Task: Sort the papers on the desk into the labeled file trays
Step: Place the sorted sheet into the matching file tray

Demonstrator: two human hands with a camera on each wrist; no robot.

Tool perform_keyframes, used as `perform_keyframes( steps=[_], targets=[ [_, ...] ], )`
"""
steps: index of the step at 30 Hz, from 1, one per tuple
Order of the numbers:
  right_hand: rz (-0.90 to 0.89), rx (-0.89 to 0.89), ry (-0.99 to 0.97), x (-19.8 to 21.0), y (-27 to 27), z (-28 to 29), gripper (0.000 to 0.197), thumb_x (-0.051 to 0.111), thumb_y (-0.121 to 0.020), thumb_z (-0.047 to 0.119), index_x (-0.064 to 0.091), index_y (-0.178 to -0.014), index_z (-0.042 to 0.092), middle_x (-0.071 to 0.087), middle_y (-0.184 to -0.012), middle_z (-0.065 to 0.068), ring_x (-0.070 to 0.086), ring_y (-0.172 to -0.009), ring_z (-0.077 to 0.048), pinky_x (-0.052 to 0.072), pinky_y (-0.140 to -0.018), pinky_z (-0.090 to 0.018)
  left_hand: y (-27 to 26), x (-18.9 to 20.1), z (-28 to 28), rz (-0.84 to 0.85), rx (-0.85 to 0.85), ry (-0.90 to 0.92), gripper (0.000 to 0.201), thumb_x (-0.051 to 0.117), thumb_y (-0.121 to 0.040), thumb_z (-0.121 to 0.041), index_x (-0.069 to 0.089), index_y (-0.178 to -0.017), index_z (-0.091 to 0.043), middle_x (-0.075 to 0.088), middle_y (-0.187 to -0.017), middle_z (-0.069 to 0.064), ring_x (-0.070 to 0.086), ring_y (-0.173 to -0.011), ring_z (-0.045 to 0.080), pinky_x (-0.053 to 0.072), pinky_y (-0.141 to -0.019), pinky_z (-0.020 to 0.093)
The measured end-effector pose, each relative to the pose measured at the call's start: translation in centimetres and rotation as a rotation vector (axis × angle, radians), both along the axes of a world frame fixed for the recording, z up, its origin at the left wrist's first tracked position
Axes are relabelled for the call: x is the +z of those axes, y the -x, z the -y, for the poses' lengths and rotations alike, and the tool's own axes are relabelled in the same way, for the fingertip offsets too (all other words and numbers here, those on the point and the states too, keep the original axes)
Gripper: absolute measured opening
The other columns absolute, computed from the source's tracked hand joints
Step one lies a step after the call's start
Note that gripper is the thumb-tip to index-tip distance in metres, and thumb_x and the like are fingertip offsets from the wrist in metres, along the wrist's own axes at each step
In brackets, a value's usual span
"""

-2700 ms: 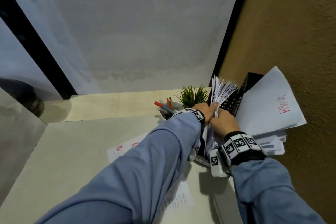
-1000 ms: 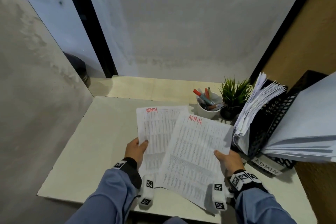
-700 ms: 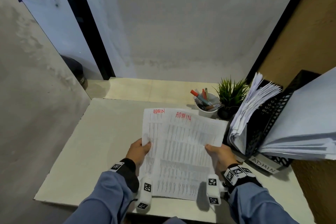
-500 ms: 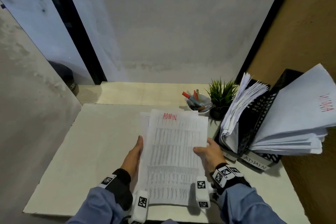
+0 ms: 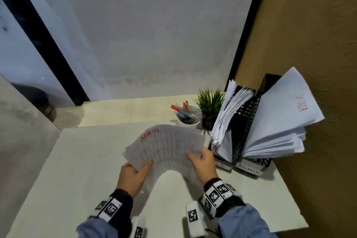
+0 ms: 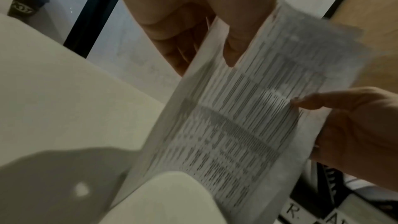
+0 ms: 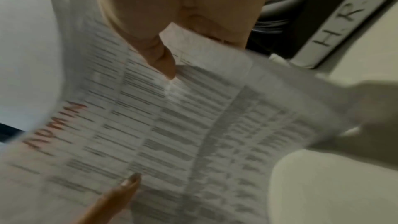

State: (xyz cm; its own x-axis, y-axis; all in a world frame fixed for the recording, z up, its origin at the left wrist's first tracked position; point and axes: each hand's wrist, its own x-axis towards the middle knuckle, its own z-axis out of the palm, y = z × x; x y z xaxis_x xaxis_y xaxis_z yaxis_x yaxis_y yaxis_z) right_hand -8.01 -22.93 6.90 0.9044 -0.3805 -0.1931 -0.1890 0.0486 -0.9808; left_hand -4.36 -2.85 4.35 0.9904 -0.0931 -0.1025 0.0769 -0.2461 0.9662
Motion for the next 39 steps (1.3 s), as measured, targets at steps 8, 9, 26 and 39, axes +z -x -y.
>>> perform_keyframes(
  steps=[8, 9, 26, 39],
  targets=[
    [0.276, -0.034, 0.171, 8.5, 2.3, 6.7, 0.02, 0.058, -0.088, 0.004, 0.063, -0.1, 0.019, 0.067, -0.096, 0.003, 0.063, -0.09, -0.007, 0.054, -0.076, -0.02, 0.2, 8.4, 2.9, 0.254, -0.183, -0.053, 0.019, 0.059, -0.091, -0.021, 0.068, -0.076, -0.03, 0.073, -0.073, -0.009, 0.069, -0.07, 0.006, 0.056, -0.058, 0.021],
    [0.332, -0.114, 0.249, 10.5, 2.7, 8.4, 0.022, 0.058, -0.088, 0.006, 0.063, -0.104, 0.019, 0.066, -0.098, 0.001, 0.063, -0.092, -0.008, 0.054, -0.079, -0.021, 0.3, 10.6, 3.6, 0.321, -0.208, -0.044, 0.017, 0.059, -0.088, -0.027, 0.069, -0.075, -0.026, 0.073, -0.075, -0.006, 0.069, -0.067, 0.008, 0.055, -0.057, 0.023],
    [-0.414, -0.492, 0.111, 8.4, 3.6, 23.0, 0.036, 0.084, -0.059, 0.017, 0.068, -0.087, 0.0, 0.07, -0.075, -0.013, 0.066, -0.065, -0.024, 0.056, -0.061, -0.034, 1.5, 18.0, 26.5, 0.699, -0.504, -0.396, 0.047, 0.043, -0.087, -0.002, 0.042, -0.133, -0.014, 0.065, -0.098, 0.022, 0.061, -0.089, 0.039, 0.048, -0.075, 0.04],
    [-0.165, -0.406, 0.446, 13.0, 3.8, 23.4, 0.017, 0.062, -0.076, -0.009, 0.056, -0.064, 0.003, 0.056, -0.062, -0.006, 0.053, -0.06, -0.017, 0.035, -0.046, -0.023, 3.1, 14.5, 29.7, 0.548, -0.544, -0.384, 0.063, 0.044, -0.086, -0.002, 0.027, -0.145, -0.016, 0.061, -0.108, 0.025, 0.058, -0.097, 0.042, 0.046, -0.08, 0.045]
  ],
)
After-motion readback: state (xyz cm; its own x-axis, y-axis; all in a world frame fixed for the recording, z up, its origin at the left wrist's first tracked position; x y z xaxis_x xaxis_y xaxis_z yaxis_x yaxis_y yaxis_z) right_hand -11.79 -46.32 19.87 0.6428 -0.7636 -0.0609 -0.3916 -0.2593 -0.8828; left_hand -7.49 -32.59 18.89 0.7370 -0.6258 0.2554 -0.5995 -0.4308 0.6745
